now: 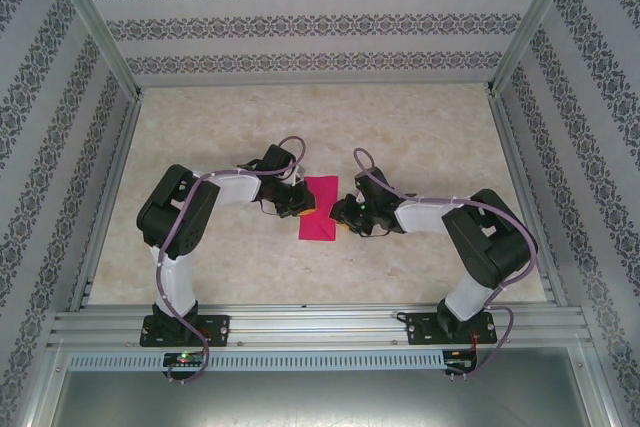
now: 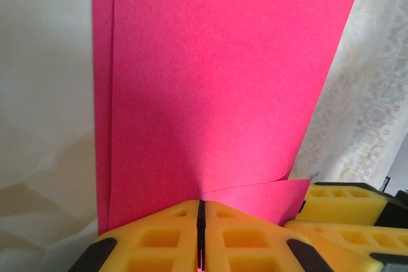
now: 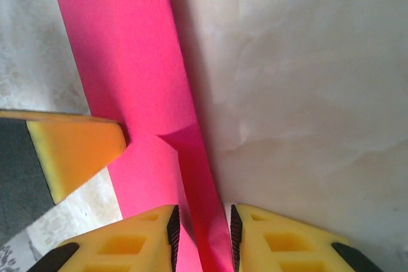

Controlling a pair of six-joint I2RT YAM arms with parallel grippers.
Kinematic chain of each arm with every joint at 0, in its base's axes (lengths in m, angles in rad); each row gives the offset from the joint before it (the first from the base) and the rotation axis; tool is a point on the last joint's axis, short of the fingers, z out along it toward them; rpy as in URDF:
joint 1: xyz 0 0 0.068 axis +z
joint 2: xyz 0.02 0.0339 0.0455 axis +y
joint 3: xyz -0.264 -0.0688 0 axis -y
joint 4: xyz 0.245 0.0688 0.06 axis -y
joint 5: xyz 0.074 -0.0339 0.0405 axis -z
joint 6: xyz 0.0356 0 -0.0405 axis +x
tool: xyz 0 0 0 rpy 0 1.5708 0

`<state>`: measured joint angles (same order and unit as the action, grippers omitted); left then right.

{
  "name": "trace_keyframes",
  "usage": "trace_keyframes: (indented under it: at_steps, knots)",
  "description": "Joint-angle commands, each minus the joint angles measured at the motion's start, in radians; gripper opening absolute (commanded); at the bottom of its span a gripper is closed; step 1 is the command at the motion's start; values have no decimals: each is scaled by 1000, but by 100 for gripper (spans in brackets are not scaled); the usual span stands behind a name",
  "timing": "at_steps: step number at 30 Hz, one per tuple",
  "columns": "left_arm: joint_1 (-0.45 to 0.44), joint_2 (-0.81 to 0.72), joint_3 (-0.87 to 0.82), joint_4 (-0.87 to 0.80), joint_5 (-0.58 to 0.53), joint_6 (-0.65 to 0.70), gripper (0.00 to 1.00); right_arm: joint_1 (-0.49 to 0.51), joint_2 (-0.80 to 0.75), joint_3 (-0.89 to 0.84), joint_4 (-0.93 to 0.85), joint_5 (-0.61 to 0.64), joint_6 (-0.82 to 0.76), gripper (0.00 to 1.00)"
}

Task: Fold a paper plane with a square sheet of paper (pick it up from the middle)
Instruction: Turn over the paper at the center of the table.

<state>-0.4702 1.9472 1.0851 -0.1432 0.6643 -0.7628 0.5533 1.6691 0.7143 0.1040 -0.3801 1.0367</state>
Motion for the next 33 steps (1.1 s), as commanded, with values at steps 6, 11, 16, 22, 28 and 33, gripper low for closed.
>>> trace_keyframes:
  at_steps: [6,11,16,22,28,33]
  knots:
    - [-9,-30,-9,-61,-26,16,11,-25,6,67,-43,46,-73,36]
    - [-9,-30,-14,-62,-23,19,11,-49,61,124,-30,9,-96,39]
    - [-8,-31,-14,-62,-22,20,11,-65,132,189,-34,-23,-118,40]
    - [-9,-31,-12,-70,-23,24,11,-73,167,194,-9,-51,-117,41]
    - [-9,-29,-10,-69,-25,22,11,-73,159,162,20,-100,-109,40]
    - [-9,-31,-13,-72,-29,22,11,-79,95,108,14,-31,-115,43]
